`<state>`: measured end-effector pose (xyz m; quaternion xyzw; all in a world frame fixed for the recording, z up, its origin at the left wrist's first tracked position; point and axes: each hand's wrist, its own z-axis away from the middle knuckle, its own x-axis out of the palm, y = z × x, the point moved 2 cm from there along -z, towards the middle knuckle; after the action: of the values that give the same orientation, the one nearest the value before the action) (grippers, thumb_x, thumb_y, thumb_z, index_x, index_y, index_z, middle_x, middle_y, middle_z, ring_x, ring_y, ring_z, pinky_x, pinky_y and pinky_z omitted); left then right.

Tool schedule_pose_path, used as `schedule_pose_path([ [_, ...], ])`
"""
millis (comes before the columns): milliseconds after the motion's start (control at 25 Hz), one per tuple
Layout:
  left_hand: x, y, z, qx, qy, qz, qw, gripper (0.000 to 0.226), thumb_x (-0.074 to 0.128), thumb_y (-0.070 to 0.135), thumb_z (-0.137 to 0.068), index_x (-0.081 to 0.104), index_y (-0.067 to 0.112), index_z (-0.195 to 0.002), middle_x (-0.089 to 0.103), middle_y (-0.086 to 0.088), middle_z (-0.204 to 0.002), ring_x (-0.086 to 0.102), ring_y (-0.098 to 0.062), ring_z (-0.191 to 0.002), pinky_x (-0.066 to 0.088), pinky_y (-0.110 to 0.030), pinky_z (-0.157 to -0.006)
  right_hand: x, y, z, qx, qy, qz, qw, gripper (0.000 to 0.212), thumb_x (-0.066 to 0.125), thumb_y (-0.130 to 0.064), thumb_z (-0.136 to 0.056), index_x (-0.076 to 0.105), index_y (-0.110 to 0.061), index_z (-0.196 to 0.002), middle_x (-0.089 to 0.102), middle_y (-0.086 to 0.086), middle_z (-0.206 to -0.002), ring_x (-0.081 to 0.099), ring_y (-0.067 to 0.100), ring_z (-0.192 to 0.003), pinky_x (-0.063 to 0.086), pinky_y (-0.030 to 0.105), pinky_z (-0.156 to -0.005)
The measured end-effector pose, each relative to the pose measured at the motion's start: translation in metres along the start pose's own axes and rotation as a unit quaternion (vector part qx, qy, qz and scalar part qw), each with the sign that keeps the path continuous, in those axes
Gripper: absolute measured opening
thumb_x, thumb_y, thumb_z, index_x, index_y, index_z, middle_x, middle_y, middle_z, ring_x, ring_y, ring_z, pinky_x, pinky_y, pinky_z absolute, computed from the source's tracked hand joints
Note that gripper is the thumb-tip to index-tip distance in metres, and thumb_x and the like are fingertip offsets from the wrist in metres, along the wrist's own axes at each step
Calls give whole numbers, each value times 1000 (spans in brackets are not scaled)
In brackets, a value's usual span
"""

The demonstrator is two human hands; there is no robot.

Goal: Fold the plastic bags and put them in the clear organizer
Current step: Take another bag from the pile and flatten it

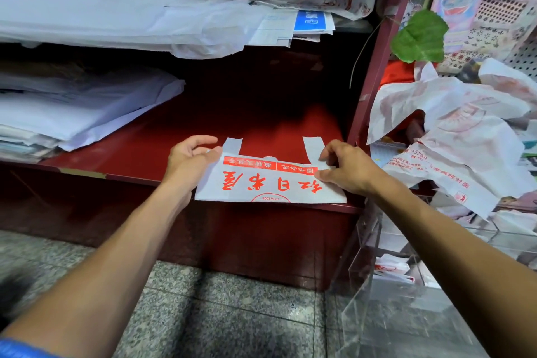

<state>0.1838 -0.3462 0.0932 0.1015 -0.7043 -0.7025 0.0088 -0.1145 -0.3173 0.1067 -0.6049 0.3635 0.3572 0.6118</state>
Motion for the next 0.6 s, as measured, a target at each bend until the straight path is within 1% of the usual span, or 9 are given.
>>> schedule_pose_path([
  [80,-2,0,0,1,14,-16,1000,10,69,13,-91,68,19,-99,74,-4,-79,72,-14,-68,55,-25,-59,-3,-2,-1,7,-20,-13,1000,33,76,-29,-83,60,-22,-111,61,-3,-107,58,17,-100,47,29,-86],
  [160,-4,-3,1,15,14,-41,999,5,71,17,-89,69,21,-92,71,-5,-73,71,-17,-66,53,-28,-60,-4,-4,0,-7,-24,26,999,35,73,-32,-85,64,-21,-118,60,0,-118,56,17,-105,47,30,-91],
  [240,-5,-9,-2,76,7,-153,985,9,73,20,-86,71,25,-80,60,-2,-61,59,-17,-58,43,-28,-60,-4,-4,3,-14,-25,67,997,42,68,-37,-89,62,-21,-126,53,3,-128,50,21,-117,43,38,-102],
  [280,-5,-11,-2,107,11,-231,967,15,75,21,-84,70,28,-72,56,2,-59,53,-16,-56,39,-27,-59,-3,-4,5,-13,-28,83,996,45,66,-40,-90,60,-21,-131,51,3,-132,46,24,-123,40,42,-105],
  [360,-3,-13,-2,145,25,-322,935,22,75,22,-83,67,32,-65,58,8,-62,55,-16,-63,40,-29,-62,-1,-4,7,-12,-30,111,993,49,61,-45,-92,56,-23,-136,47,4,-138,40,26,-129,37,46,-108],
  [400,-2,-12,-1,163,34,-340,925,21,73,21,-84,68,32,-67,61,9,-70,57,-17,-70,43,-30,-67,0,-3,6,-12,-30,125,992,50,59,-47,-93,55,-23,-137,46,4,-139,39,27,-130,37,46,-108],
  [480,-3,-8,3,216,57,-358,907,13,69,15,-87,72,26,-80,62,12,-88,50,-17,-86,43,-34,-80,3,-2,5,-17,-26,142,989,51,57,-48,-93,53,-24,-138,46,4,-140,39,27,-131,38,47,-107],
  [520,-4,-7,5,248,48,-360,898,12,68,11,-87,73,22,-86,61,13,-93,47,-15,-90,42,-35,-84,4,-1,5,-21,-20,138,990,52,57,-48,-93,52,-23,-138,46,4,-140,40,27,-130,39,47,-106],
  [600,-9,-8,7,311,-19,-370,875,18,68,3,-85,75,18,-88,63,19,-93,49,-15,-92,44,-38,-86,4,2,7,-49,24,113,992,52,61,-44,-91,49,-22,-137,47,5,-136,46,27,-122,43,46,-99],
])
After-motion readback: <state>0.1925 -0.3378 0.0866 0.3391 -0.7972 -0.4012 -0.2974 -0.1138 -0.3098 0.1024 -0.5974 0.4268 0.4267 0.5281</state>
